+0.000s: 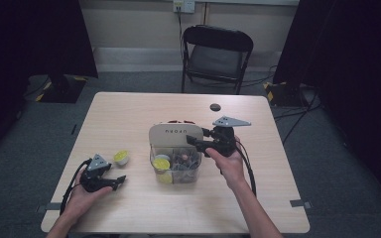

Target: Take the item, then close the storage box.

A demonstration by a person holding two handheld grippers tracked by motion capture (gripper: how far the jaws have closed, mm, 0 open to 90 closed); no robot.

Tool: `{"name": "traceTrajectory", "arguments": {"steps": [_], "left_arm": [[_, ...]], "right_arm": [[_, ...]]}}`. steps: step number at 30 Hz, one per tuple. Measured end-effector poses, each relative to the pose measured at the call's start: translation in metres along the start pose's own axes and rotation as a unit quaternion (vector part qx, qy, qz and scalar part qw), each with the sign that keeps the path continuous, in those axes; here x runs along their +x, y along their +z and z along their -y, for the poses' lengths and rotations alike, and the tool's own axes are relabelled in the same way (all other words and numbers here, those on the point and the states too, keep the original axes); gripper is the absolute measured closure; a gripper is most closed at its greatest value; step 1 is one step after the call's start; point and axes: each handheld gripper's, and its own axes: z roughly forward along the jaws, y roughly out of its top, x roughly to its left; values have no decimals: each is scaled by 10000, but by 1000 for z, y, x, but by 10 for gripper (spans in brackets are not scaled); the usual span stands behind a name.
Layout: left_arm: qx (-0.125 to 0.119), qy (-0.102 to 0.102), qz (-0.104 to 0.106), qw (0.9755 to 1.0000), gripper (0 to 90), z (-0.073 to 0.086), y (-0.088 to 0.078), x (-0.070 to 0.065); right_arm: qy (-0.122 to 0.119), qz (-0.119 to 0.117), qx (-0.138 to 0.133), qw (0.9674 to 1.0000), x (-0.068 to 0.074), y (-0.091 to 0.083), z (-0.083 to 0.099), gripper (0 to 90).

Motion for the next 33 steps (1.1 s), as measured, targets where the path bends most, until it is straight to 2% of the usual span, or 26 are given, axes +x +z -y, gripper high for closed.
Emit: {"name": "traceTrajectory", "arguments": {"steps": [33], "left_arm": [[-3,-3,1,10000,212,0,0,0]], "right_arm": [[-81,-126,75,9999,4,-6,6,418]]}}
